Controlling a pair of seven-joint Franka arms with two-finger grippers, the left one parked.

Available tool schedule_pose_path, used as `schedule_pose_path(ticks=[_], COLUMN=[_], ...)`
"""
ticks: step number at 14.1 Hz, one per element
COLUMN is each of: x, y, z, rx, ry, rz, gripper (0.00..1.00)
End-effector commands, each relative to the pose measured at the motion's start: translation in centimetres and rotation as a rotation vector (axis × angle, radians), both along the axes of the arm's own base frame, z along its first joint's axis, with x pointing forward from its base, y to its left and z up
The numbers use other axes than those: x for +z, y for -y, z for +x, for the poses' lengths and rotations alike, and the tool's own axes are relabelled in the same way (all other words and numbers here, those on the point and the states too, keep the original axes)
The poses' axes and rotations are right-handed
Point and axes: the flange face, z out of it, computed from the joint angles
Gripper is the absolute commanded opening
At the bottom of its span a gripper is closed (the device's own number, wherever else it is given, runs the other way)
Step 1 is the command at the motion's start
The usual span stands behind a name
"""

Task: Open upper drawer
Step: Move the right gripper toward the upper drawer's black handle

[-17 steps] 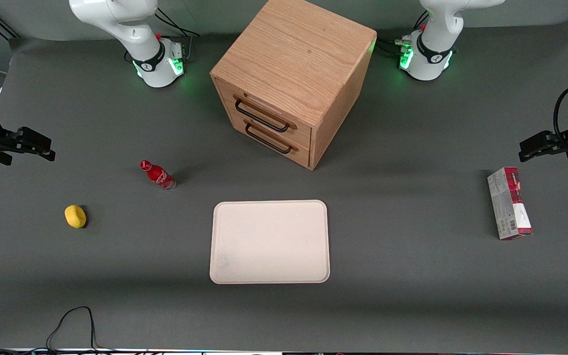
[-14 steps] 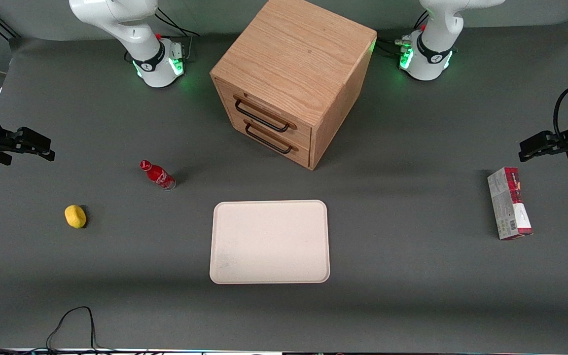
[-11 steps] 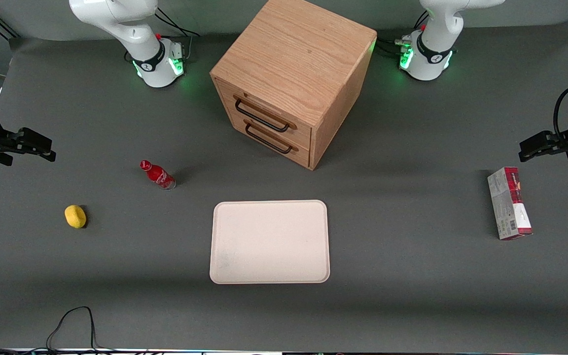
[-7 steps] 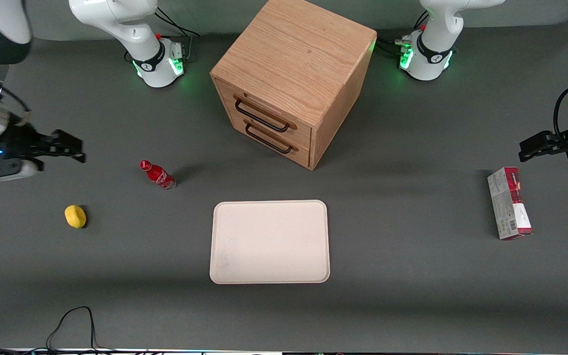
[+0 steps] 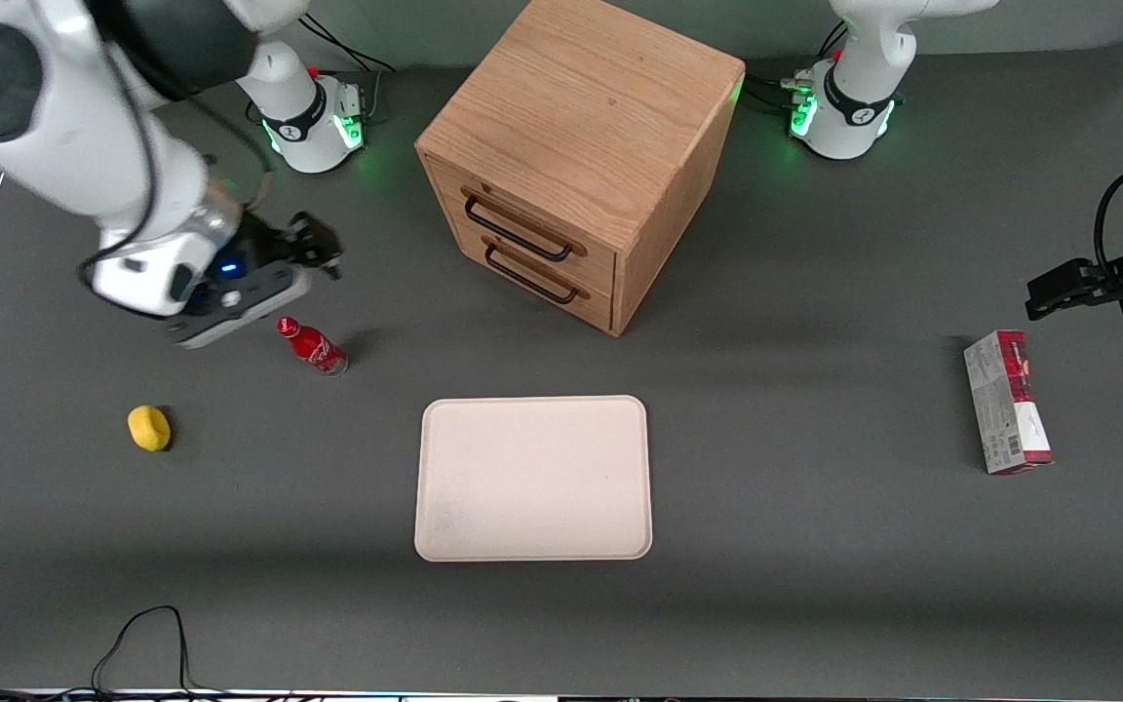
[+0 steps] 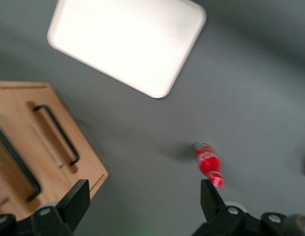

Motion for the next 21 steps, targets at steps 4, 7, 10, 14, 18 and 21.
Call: schedule_pose_path(ticks=[4, 7, 10, 14, 18, 21], x=[-1.5, -2.0, -2.2, -2.8, -3.6, -4.0], y=[-11.0, -15.2, -17.4, -18.0, -17.4, -17.6], z=[-4.5, -7.2, -9.1, -9.2, -8.8, -8.8], rx=[0.213, 0.296, 0.363, 0.503, 0.553, 0.544], ry=[0.000, 0.011, 0.032, 0.047, 0.007, -0.010], rz=[0.001, -0.002, -0.034, -0.021, 0.024, 0.052], gripper=[1.00, 1.00, 1.00, 1.00, 1.00, 1.00])
